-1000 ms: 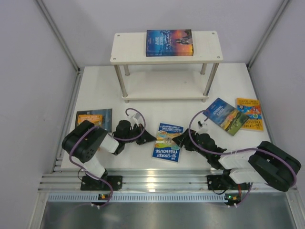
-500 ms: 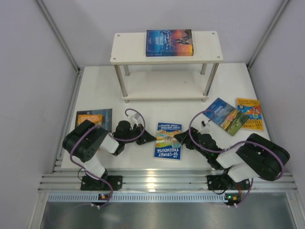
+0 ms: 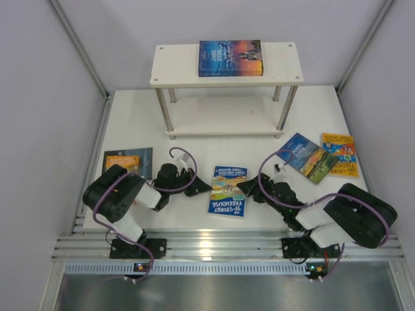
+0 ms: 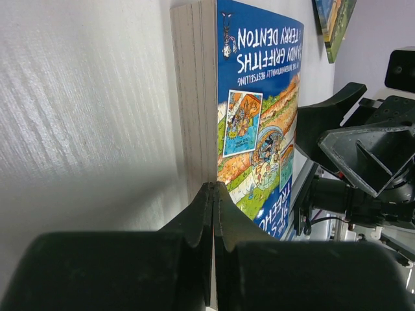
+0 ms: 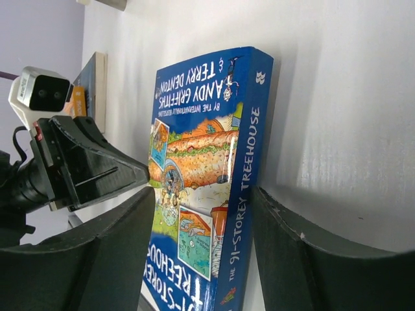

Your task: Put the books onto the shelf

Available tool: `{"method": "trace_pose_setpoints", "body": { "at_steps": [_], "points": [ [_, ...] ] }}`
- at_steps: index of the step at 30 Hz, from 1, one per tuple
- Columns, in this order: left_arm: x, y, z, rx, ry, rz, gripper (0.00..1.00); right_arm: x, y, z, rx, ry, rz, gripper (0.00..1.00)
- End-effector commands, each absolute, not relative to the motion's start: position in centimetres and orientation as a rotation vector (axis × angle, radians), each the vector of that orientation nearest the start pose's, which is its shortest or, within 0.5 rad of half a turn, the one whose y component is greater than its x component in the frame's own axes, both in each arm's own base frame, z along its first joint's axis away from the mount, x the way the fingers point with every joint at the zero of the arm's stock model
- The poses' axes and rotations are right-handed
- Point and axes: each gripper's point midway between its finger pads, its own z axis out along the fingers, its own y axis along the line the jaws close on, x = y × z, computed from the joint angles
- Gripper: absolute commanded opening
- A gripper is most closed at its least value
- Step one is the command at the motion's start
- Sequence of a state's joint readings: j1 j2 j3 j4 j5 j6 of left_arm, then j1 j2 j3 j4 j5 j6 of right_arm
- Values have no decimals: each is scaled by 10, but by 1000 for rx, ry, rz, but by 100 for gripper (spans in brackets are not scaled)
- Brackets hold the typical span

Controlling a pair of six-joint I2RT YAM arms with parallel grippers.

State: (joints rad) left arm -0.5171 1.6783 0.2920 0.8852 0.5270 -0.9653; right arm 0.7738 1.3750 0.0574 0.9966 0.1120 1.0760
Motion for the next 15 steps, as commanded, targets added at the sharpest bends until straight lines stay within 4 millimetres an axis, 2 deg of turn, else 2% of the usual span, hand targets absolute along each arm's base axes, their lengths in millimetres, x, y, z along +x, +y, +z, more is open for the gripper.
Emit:
{"method": "trace_pose_setpoints", "body": {
  "at_steps": [1, 9, 15],
  "points": [
    [172, -236, -47, -195, 2689, -1120, 0, 164, 302, 201, 20, 1632, 1821, 58],
    [172, -236, -43, -196, 2680, -1130, 0, 162, 303, 202, 16, 1631, 1832, 56],
    [172, -235, -41, -200, 2672, -1127, 0, 160, 304, 204, 4, 1633, 1845, 47]
  ]
}}
